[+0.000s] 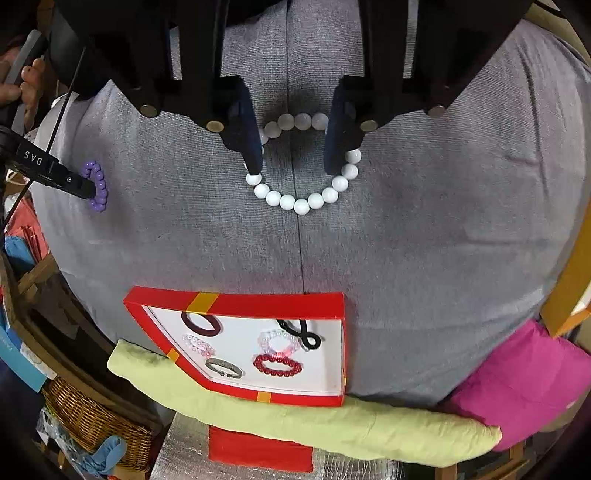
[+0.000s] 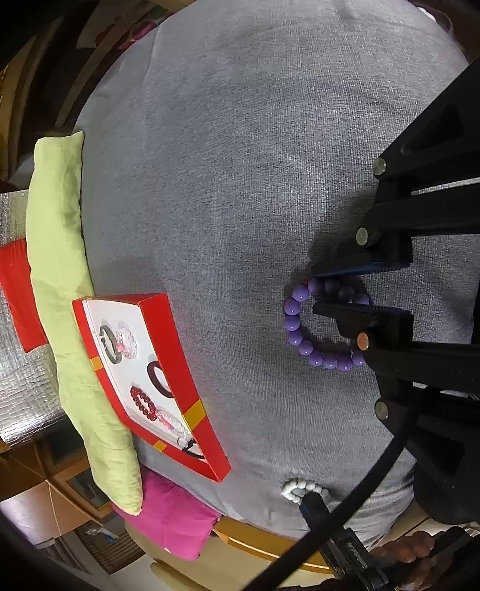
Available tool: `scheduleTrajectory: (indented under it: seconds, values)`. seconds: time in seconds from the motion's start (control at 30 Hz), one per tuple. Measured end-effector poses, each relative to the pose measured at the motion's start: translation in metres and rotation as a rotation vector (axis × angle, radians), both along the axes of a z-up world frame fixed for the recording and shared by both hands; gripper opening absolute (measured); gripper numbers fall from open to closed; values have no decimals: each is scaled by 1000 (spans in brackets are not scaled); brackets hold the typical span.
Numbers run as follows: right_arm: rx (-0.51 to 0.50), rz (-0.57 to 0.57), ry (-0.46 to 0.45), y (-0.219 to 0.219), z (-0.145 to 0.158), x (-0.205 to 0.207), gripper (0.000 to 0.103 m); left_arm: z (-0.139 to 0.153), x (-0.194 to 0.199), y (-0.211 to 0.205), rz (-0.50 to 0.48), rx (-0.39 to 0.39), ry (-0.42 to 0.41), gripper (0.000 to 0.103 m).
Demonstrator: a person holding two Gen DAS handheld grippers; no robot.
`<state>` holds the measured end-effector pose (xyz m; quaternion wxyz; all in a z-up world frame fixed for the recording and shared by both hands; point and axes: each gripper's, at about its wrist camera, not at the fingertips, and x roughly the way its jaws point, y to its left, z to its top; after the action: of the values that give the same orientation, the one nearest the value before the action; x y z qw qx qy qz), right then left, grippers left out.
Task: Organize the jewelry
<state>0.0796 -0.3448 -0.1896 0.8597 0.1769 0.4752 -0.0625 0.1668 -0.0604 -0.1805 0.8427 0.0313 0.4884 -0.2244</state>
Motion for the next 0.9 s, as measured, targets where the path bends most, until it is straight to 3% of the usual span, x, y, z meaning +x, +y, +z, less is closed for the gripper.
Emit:
scheduleTrajectory:
  seconds: [0.1, 0.23, 0.5, 0.67, 0.7, 0.77, 0.8, 0.83, 0.9]
  values:
    - [3, -1, 0, -1, 0, 0, 16, -1, -1, -1, -4, 12, -20, 13]
    - [21, -5, 4, -3, 2, -1, 16, 0, 1, 0, -7, 0, -27, 5]
    - [59, -2, -8, 1, 9, -4, 15, 19, -3, 7, -4, -21, -96, 3]
    - [54, 4, -36, 3, 18, -7, 15, 23, -2, 18, 10, -40, -75, 3]
    - [54, 2, -38, 3, 18, -7, 15, 22, -3, 19, 7, -39, -71, 8]
    - [57, 1, -40, 2, 19, -7, 15, 20, -5, 19, 7, -28, -65, 30]
    - [56, -1, -38, 2, 19, -8, 15, 18, -7, 19, 7, -22, -61, 50]
    - [53, -3, -38, 2, 19, -9, 15, 17, -8, 18, 4, -21, -62, 57]
    - [48, -8, -39, 0, 19, -9, 15, 14, -10, 14, -10, -13, -57, 58]
